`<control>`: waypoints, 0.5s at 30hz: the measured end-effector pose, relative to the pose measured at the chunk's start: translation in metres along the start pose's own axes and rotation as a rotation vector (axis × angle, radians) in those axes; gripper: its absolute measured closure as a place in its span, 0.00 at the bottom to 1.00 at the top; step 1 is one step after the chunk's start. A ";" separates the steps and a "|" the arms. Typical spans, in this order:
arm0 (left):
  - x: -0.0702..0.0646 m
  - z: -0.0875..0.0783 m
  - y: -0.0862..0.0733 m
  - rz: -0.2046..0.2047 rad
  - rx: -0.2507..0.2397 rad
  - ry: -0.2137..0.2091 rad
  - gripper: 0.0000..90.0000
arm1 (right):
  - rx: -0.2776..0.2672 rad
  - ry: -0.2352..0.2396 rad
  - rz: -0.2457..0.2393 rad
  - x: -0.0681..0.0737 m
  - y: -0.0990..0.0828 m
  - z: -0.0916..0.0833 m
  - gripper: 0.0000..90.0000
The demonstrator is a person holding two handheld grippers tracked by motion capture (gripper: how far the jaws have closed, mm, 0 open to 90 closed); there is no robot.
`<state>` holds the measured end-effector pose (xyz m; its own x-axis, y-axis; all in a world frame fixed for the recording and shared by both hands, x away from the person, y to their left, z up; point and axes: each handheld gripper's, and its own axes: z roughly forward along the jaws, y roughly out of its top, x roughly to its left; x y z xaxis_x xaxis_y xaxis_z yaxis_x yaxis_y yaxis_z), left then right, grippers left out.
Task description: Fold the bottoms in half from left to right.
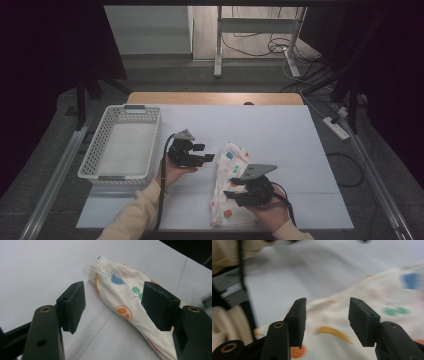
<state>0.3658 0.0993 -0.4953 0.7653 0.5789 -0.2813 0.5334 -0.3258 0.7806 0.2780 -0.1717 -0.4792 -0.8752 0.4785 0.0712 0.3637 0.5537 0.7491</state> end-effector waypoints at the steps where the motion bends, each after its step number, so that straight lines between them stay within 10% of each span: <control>1: 0.000 0.000 0.000 0.000 -0.001 0.000 0.39 | -0.004 -0.015 0.011 -0.007 0.000 -0.002 0.55; 15: 0.000 0.001 0.000 -0.003 0.004 -0.006 0.39 | -0.036 -0.199 0.142 -0.101 0.011 0.005 0.60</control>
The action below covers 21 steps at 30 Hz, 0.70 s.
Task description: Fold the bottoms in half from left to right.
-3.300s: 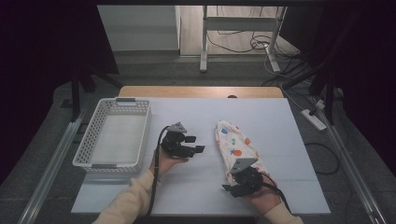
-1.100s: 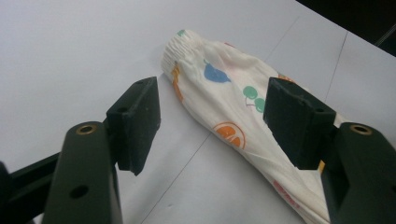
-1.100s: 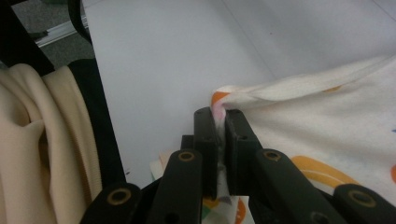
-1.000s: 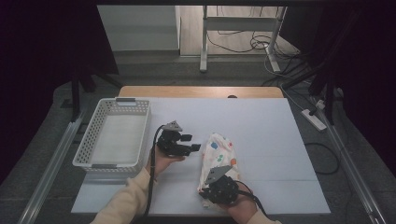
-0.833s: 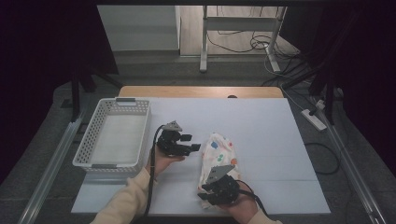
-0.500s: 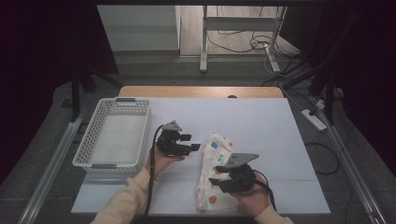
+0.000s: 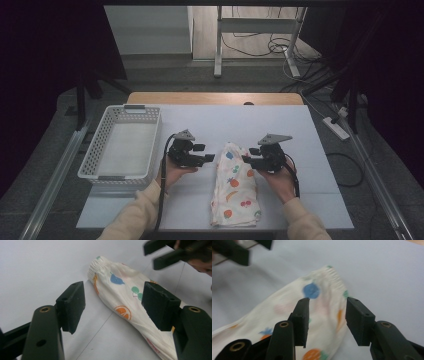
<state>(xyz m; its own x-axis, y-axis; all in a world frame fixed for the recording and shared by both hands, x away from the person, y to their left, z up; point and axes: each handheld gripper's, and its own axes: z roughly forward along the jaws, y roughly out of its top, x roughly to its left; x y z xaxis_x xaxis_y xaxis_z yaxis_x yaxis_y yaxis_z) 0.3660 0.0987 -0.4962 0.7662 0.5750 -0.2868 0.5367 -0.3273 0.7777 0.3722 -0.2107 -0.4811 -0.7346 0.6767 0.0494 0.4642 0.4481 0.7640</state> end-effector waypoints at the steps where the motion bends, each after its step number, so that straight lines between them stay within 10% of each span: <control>1: 0.000 0.000 0.000 0.002 0.004 0.000 0.39 | 0.007 -0.004 0.006 -0.003 0.001 0.003 0.60; 21: -0.001 0.000 0.000 0.003 0.001 0.005 0.38 | 0.078 -0.018 0.019 -0.030 0.016 0.054 0.60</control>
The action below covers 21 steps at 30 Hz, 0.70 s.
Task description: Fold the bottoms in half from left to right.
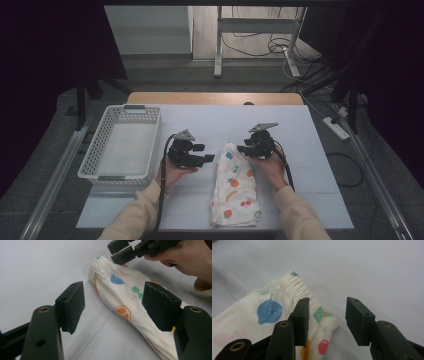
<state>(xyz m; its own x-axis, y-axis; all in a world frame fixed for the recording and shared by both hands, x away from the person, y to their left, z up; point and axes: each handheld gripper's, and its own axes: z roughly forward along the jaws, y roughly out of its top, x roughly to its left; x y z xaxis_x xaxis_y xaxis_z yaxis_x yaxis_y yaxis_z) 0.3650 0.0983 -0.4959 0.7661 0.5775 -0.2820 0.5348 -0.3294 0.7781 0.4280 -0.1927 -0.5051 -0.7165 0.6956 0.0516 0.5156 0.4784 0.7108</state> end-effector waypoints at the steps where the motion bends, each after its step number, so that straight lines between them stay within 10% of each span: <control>1: 0.000 0.001 0.000 0.002 0.003 0.000 0.38 | 0.005 0.004 -0.007 0.001 0.000 0.001 0.60; 21: 0.000 -0.001 0.000 0.001 -0.002 0.004 0.38 | 0.084 -0.007 -0.132 0.023 0.005 0.016 0.88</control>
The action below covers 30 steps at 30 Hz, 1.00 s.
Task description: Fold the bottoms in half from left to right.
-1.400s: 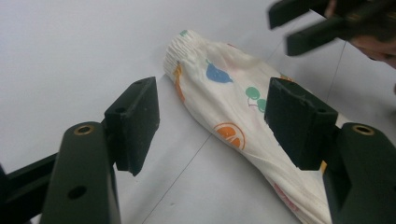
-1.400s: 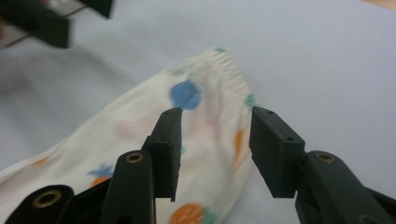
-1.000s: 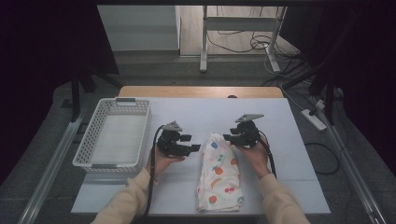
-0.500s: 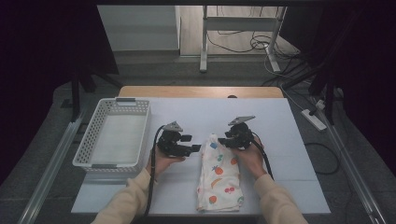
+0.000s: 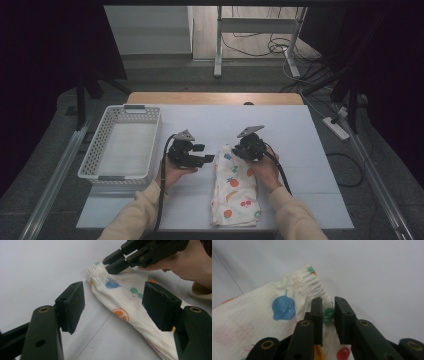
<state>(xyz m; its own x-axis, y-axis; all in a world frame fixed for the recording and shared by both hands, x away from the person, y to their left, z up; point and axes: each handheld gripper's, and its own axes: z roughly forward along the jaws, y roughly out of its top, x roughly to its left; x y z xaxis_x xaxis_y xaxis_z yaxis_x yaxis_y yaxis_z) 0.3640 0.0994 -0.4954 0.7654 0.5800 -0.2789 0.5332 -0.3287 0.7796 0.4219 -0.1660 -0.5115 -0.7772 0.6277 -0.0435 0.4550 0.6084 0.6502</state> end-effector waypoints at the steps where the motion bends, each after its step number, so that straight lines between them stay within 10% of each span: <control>1: 0.000 0.000 0.000 0.000 0.000 0.000 0.38 | 0.000 0.000 0.000 0.000 0.000 0.000 0.88; 18: 0.001 -0.002 0.001 -0.003 -0.006 0.003 0.38 | -0.045 -0.044 -0.002 -0.005 0.000 -0.034 0.94; 30: 0.002 -0.001 0.000 -0.007 -0.003 0.003 0.38 | 0.018 -0.098 -0.006 -0.012 -0.007 -0.012 0.87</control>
<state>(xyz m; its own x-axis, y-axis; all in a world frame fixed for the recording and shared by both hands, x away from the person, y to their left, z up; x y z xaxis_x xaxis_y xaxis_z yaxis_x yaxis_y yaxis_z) 0.3647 0.1014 -0.4953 0.7606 0.5847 -0.2822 0.5372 -0.3226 0.7793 0.4232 -0.1837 -0.5064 -0.7342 0.6679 -0.1221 0.4586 0.6205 0.6362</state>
